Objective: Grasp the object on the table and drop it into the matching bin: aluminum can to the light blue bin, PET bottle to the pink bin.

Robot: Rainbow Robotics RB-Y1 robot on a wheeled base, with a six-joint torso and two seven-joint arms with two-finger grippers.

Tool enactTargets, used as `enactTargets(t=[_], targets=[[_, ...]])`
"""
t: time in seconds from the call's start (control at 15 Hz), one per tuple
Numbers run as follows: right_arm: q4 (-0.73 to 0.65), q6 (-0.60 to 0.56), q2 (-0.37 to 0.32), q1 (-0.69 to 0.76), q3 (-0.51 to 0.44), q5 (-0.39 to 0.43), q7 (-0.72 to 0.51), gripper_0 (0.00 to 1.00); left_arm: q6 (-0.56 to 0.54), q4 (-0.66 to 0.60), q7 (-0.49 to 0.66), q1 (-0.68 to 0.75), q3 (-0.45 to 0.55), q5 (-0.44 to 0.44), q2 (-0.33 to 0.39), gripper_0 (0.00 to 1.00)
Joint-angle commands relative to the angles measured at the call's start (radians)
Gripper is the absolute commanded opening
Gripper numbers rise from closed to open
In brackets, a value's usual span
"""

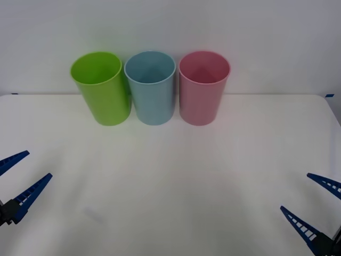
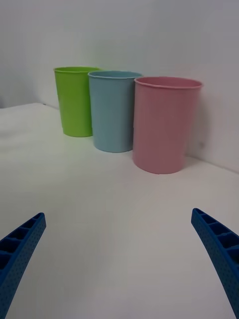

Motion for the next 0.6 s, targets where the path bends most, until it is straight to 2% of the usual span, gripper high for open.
enactTargets(t=[0.07,0.6], targets=[[0.027,-0.044,0.0,0.003,-0.038,-0.001,0.003,1.0,0.0,0.0,0.0,0.0,0.0,0.0,0.0,1.0],[0.059,-0.108,-0.004,0.026,-0.078,-0.001,0.003,1.0,0.0,0.0,0.0,0.0,0.0,0.0,0.0,1.0]])
